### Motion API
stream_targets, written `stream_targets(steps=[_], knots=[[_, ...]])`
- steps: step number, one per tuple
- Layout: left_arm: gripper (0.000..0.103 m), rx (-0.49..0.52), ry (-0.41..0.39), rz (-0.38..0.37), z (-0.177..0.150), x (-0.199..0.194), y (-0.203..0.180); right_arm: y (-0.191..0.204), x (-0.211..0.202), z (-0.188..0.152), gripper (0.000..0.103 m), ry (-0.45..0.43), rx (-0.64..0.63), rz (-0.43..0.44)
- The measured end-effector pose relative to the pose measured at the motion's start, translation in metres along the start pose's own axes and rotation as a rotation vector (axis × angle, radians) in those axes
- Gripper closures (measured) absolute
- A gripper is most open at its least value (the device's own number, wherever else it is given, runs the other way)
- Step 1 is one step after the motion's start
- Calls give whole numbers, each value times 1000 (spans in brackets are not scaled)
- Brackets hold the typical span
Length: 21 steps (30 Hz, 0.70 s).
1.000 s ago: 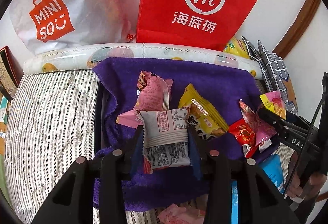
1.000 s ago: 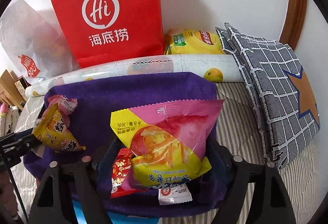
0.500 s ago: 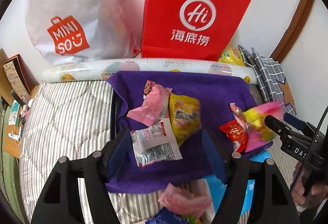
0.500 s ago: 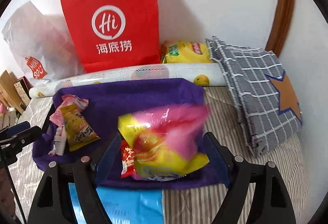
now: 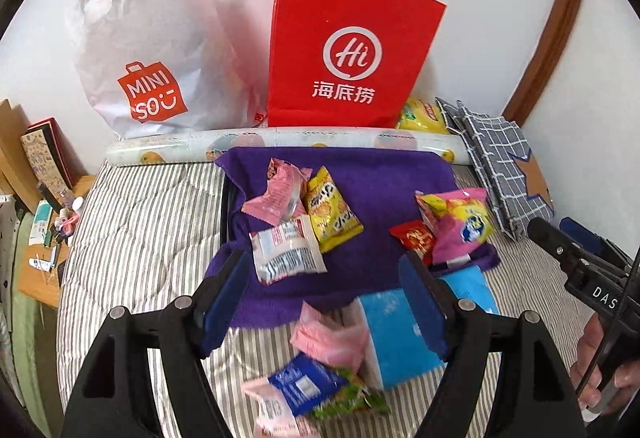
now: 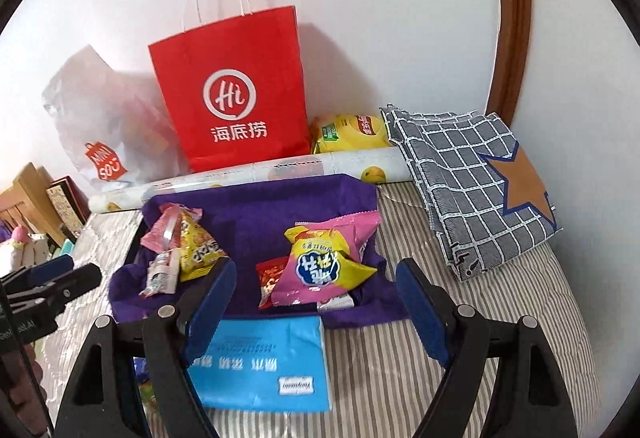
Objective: Organize snacks
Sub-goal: 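Lower the right tool onto the green triangular snack bag and grasp it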
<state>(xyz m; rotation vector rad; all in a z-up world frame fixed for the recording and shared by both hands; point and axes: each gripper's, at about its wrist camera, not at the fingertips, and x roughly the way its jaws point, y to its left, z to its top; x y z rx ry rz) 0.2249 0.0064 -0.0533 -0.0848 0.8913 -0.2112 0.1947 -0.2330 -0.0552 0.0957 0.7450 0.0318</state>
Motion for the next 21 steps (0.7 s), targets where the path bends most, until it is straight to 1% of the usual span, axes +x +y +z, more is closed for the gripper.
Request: stream_targets(steps=[5, 11, 14, 15, 16, 17, 19, 21], knots=[[27, -6, -10, 7, -14, -17, 2, 6, -17, -10, 22, -11, -7, 10], [27, -62, -5, 51, -34, -34, 31, 23, -27, -32, 22, -23, -30, 47], [27, -90, 6, 74, -45, -40, 47, 36, -26, -45, 22, -3, -45, 70], [27, -99, 8, 77, -49, -41, 52, 41, -25, -50, 24, 4, -53, 81], [27, -105, 11, 81, -53, -42, 57, 45, -25, -56, 29, 8, -58, 92], [27, -111, 15, 90, -57, -44, 62, 51, -24, -62, 31, 18, -62, 105], [27, -118, 19, 95, -63, -44, 68, 63, -20, -77, 36, 56, -73, 154], [27, -130, 25, 89, -70, -45, 74, 74, -16, -89, 44, 97, -88, 201]])
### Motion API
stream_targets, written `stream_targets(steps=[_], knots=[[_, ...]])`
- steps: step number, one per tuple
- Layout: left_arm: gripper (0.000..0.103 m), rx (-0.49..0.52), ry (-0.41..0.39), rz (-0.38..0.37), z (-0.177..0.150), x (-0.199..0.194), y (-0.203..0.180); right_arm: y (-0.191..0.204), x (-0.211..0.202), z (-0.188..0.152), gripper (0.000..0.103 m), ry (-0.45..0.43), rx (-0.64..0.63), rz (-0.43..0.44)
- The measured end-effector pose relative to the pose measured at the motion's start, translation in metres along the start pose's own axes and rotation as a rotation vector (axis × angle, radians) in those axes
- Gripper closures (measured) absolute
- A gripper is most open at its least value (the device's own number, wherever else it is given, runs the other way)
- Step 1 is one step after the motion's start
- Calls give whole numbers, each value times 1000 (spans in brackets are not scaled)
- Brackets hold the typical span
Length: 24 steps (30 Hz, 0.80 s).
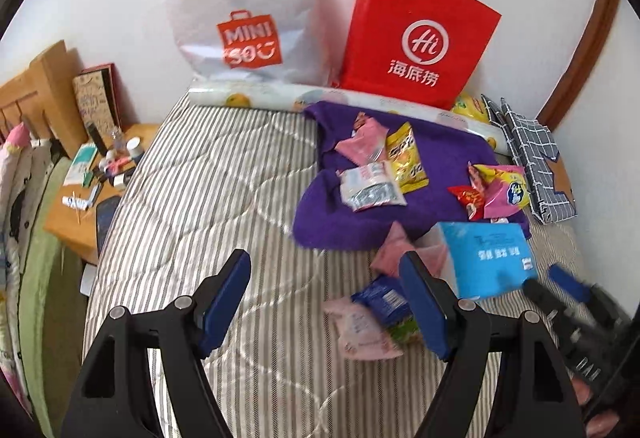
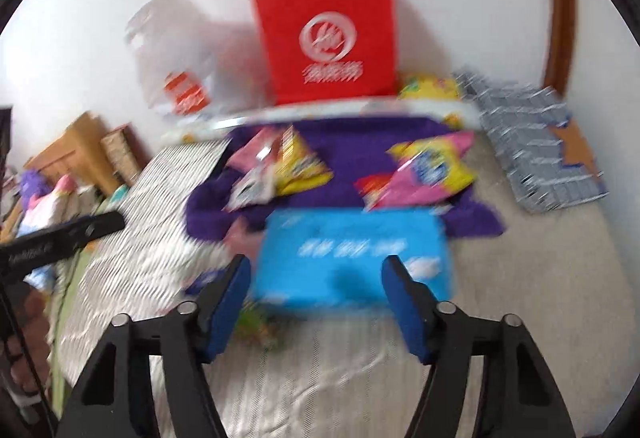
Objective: Organize snacks
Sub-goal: 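Lower the right tool onto the green triangular snack bag and grasp it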
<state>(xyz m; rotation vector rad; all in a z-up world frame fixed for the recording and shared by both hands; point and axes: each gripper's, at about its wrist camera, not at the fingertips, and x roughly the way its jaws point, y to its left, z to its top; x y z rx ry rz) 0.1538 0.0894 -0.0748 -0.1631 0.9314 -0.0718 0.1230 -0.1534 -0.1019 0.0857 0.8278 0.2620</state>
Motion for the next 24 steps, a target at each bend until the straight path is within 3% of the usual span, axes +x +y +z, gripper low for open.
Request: stream_targets(steps=[5, 19, 24], knots=[[27, -7, 13, -9, -14, -1, 13, 33, 20, -21, 55, 58, -79, 39], [27, -49, 29, -22, -35, 4, 45, 55, 60, -31, 61, 151, -102, 67], [27, -63, 31, -11, -38, 3, 50, 60, 63, -35, 78, 158, -125, 68]])
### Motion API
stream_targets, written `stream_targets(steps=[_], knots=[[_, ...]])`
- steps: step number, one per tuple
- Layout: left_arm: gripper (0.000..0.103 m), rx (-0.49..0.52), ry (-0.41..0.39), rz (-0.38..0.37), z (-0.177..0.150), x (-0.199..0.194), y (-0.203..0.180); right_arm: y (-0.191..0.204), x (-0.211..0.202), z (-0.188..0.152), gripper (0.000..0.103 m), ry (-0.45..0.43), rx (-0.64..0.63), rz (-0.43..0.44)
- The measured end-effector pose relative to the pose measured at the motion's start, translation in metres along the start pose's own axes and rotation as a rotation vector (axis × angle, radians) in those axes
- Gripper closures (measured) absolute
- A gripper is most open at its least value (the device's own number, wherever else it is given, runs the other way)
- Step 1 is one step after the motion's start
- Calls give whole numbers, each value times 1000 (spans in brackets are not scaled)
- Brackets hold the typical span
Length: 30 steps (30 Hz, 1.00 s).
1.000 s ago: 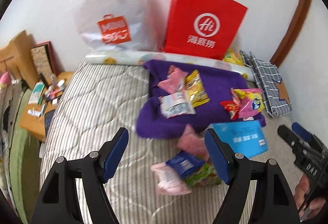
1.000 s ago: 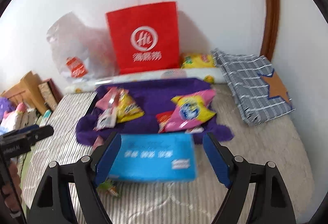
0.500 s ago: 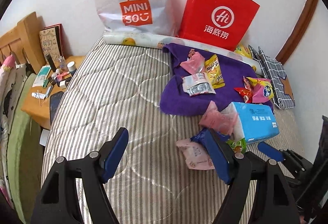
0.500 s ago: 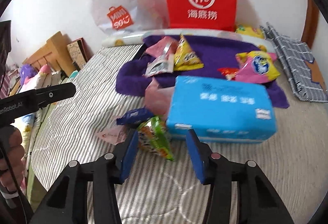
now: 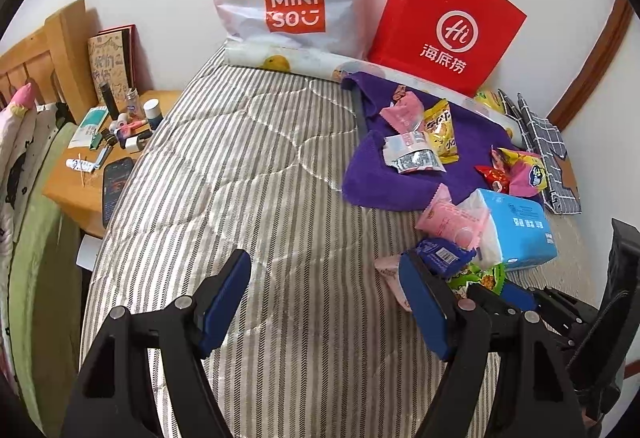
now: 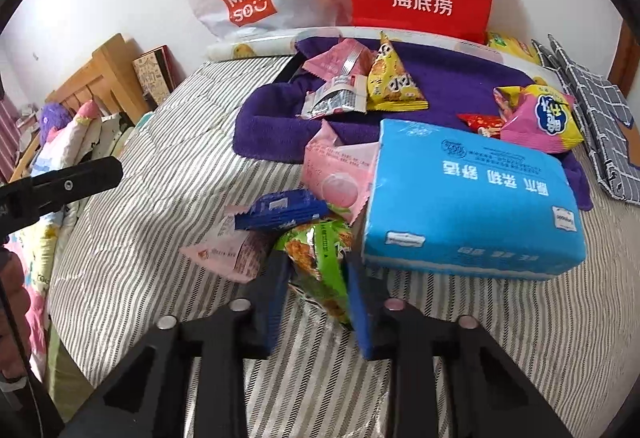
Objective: Organize snacks
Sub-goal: 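Lower the right tool onto the green triangular snack bag and grasp it, then grasp pink-white pastry packet with left tool while right tool lifts green bag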
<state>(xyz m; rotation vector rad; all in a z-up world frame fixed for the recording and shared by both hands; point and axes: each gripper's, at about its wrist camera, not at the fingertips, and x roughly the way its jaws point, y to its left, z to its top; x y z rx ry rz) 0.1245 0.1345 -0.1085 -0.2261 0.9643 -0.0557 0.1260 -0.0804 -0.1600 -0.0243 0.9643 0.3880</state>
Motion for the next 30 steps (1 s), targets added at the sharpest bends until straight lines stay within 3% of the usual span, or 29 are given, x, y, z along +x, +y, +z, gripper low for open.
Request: stream_targets(steps=[12, 17, 20, 30], knots=[[27, 30, 8, -1, -9, 2, -28, -15, -60, -31, 83, -88, 18, 11], [27, 36, 10, -8, -10, 6, -44, -35, -94, -47, 84, -151, 46, -19], [27, 51, 17, -5, -12, 10, -54, -52, -106, -55, 84, -190, 62, -79], [27, 78, 49, 7, -19, 28, -73, -124, -76, -69, 84, -136, 218, -178]])
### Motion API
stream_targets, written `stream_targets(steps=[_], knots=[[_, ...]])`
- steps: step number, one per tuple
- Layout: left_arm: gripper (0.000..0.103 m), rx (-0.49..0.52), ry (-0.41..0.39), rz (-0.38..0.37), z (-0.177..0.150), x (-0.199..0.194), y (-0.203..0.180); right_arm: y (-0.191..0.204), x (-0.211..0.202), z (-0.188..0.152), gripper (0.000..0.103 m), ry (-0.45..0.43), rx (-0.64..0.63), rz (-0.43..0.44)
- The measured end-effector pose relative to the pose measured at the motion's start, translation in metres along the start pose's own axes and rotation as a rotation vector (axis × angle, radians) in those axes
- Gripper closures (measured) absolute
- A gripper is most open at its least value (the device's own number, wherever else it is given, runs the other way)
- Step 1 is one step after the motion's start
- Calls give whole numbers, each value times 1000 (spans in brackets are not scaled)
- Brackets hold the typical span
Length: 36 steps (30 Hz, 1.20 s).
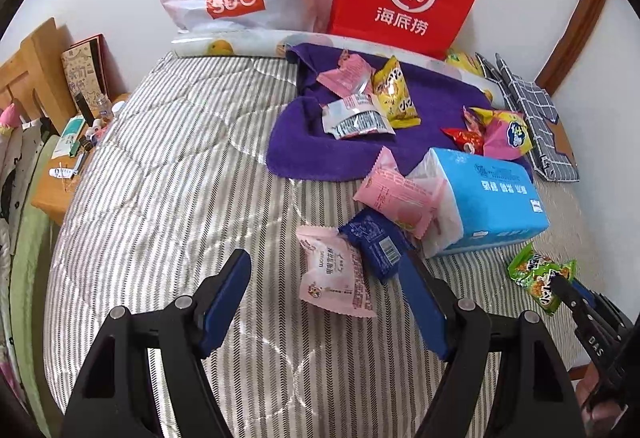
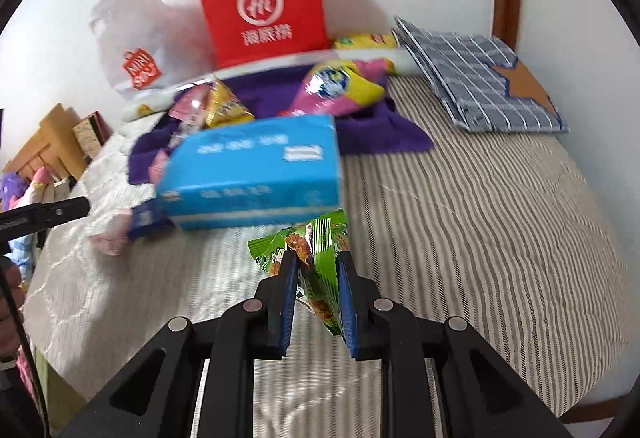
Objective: Organize snacks
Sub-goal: 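Grasp pink-white pastry packet with left tool while right tool lifts green bag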
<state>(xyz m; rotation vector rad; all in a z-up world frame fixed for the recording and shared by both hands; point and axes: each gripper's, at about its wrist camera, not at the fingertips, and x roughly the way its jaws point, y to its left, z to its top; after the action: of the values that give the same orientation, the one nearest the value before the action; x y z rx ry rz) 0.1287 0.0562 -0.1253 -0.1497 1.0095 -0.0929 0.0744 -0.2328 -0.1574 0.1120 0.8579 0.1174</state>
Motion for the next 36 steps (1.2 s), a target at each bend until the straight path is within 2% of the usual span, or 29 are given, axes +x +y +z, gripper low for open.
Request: stream_targets(steps=[4, 6, 8, 10, 15, 20, 22, 29, 36], knots=[[28, 0, 19, 0, -1, 11, -2, -8, 5, -6, 82, 6, 9, -1], [28, -5, 23, 4, -1, 14, -1, -10, 4, -9, 76, 5, 6, 8], [28, -16, 25, 6, 0, 16, 1, -8, 6, -10, 62, 15, 4, 11], [28, -21, 23, 6, 0, 17, 2, -7, 8, -10, 56, 16, -7, 8], [28, -25, 36, 25, -3, 22, 9, -7, 25, -6, 54, 30, 1, 1], [28, -17, 72, 35, -9, 32, 14, -6, 46, -2, 46, 68, -1, 5], [28, -6, 83, 37, -11, 37, 12, -5, 49, -1, 45, 53, -12, -6], [28, 24, 97, 45, -9, 49, 4, -2, 51, 0, 45, 48, -37, -16], [37, 57, 85, 74, -9, 57, -7, -6, 48, -2, 46, 48, -20, -8]])
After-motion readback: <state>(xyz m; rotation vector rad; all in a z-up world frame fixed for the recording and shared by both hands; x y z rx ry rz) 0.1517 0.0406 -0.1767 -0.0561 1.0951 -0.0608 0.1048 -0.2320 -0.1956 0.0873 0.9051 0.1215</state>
